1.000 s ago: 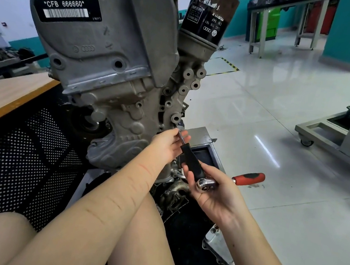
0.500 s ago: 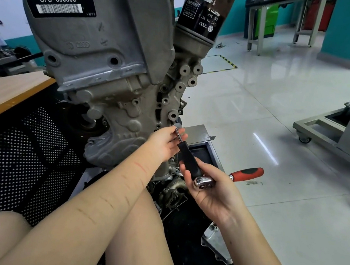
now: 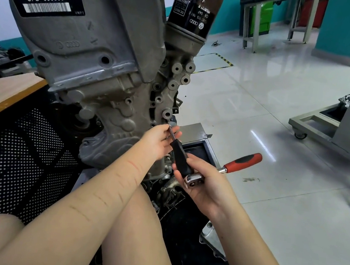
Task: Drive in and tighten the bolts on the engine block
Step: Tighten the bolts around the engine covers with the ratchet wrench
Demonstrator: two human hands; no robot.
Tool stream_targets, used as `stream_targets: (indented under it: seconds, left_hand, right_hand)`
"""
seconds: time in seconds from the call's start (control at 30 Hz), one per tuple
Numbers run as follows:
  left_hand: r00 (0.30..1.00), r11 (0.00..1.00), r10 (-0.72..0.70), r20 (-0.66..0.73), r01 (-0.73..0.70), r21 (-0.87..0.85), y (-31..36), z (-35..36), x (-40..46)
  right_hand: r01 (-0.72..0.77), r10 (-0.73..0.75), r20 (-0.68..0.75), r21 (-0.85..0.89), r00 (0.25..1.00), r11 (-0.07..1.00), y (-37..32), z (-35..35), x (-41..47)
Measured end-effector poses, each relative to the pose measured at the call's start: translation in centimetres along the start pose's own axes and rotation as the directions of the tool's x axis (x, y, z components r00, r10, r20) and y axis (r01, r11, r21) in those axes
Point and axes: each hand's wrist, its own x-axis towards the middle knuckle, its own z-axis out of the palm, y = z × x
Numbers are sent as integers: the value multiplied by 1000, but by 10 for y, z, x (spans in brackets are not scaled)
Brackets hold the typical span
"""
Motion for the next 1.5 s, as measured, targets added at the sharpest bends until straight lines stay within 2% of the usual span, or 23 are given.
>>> stream_targets:
  seconds: [0.17,0.3,0.47,0.57,0.63,0.73,0.8,0.9,0.97,1.27,1.5]
  left_hand:
    - [1000,1000,8,18,-8,-20,-2,-1,0]
    - [999,999,16,28,-15,-28,-1,-1,0]
    - [1000,999,7,19,-6,-44,0,0,-3]
    - [1000,995,-10,19,12,-94,1,1,-3]
    - [999,988,-33,32,38,-151,0,1,-2]
    - [998,969,-40,53,51,-241,-2,0,0]
    - [998,951,-32,57,48,-306,-3,2,1]
    - [999,928,-13,43,28,-372,-4,5,3]
    - [999,921,-7,33,20,-389,-3,6,4]
    - [1000,925,0,16,7,-379,-3,8,1]
    - [999,949,-23,32,32,-315,-2,6,-3]
  right_hand:
    - [127,-138,-40,-206,990,970,1,5,-2]
    - [202,-230,-23,-400,973,894,4,9,-2]
    - [320,-411,69,-745,909,585,9,14,1]
    - [332,-439,116,-825,891,458,13,15,3]
    - [360,-476,137,-835,869,416,14,17,3]
    - [364,-471,120,-803,874,472,12,18,1]
    - [344,-440,67,-732,895,588,9,18,0]
    - [292,-319,37,-513,947,807,4,16,-1]
    - [260,-267,44,-415,963,872,2,15,-1]
    - [101,-104,-37,-77,994,992,-2,16,-2]
    - [74,-77,-77,-46,994,996,-3,14,-3]
